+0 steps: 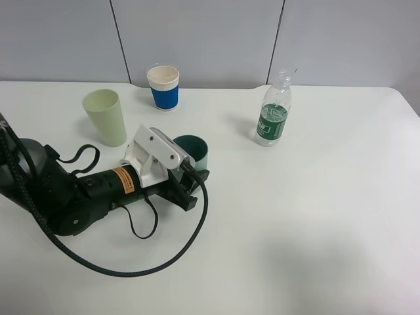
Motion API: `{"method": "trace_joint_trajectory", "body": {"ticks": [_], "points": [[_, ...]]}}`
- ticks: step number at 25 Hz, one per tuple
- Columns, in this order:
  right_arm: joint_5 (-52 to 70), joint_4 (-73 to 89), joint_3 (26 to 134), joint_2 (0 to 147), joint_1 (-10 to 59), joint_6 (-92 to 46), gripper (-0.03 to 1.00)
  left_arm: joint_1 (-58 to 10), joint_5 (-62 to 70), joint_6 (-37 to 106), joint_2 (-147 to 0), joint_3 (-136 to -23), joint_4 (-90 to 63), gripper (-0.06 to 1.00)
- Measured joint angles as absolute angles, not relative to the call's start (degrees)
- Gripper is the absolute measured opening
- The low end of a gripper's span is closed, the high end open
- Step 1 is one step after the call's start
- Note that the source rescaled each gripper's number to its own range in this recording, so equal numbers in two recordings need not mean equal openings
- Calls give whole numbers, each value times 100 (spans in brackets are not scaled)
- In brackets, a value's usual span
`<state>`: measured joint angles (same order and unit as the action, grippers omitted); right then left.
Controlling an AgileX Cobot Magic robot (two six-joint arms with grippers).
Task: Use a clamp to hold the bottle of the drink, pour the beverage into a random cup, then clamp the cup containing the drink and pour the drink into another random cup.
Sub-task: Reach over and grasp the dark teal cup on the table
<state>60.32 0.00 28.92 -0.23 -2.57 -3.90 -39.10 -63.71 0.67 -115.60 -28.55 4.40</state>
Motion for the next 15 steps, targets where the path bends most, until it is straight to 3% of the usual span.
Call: {"method": "trace_joint_trajectory", "body": {"ticks": [15], "points": [[6032,0,2892,-23,-257,-390,100,-3910,-4539,452,-9633,-2831,-1675,3]]}}
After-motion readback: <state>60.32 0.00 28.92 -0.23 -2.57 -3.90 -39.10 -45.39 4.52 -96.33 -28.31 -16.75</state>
